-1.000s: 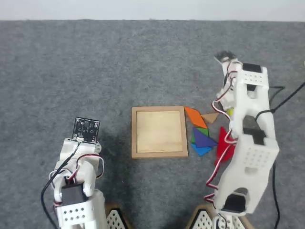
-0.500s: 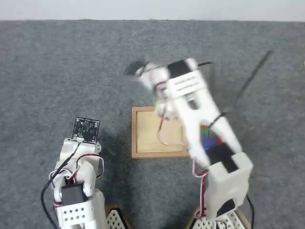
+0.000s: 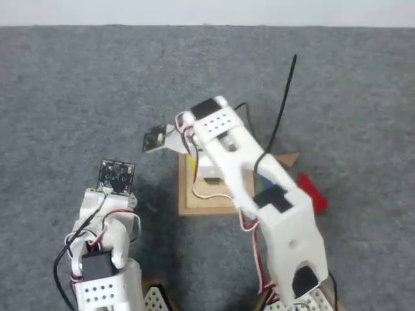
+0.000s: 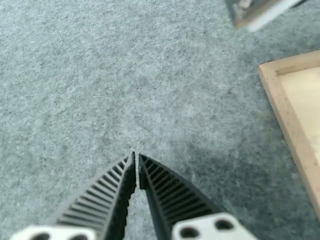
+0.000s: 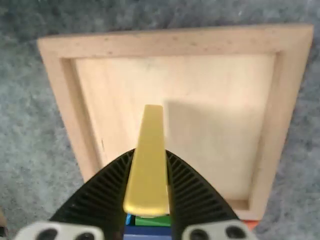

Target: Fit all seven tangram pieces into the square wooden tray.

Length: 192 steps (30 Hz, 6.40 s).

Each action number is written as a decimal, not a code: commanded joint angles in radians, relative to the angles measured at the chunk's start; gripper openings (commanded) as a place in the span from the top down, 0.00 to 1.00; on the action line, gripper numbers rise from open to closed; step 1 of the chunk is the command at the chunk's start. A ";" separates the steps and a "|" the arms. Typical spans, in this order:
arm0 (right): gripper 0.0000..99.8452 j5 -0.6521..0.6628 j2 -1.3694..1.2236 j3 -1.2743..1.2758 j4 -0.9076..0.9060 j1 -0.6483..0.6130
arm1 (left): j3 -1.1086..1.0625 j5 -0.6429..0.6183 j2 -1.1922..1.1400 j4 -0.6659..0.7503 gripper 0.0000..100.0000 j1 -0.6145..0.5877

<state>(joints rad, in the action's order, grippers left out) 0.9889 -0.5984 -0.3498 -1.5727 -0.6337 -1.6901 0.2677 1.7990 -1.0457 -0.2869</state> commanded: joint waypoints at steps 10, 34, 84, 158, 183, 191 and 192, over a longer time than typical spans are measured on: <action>0.99 0.170 -0.030 -0.130 -0.039 0.004 | 0.007 0.014 0.012 -0.006 0.99 -0.008; 0.69 -0.198 -0.019 -0.273 -0.096 0.136 | 0.007 0.014 0.012 -0.006 0.99 -0.008; 0.69 -0.443 0.417 0.726 0.651 0.189 | 0.007 0.014 0.012 -0.006 0.99 -0.008; 0.79 -0.695 0.351 0.554 0.412 0.711 | 0.007 0.014 0.012 -0.006 0.99 -0.008; 0.75 -0.875 0.789 1.042 0.506 0.697 | 0.007 0.014 0.012 -0.006 0.99 -0.006; 0.73 -0.896 0.705 1.060 0.572 0.697 | 0.007 0.014 0.012 -0.006 0.99 -0.006; 0.71 -0.896 0.693 1.059 0.568 0.702 | 0.007 0.014 0.012 -0.006 0.99 -0.006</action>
<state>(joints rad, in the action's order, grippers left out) 0.1020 0.1089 0.7181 -1.0296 0.0629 -1.6901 0.2677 1.7990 -1.0457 -0.2869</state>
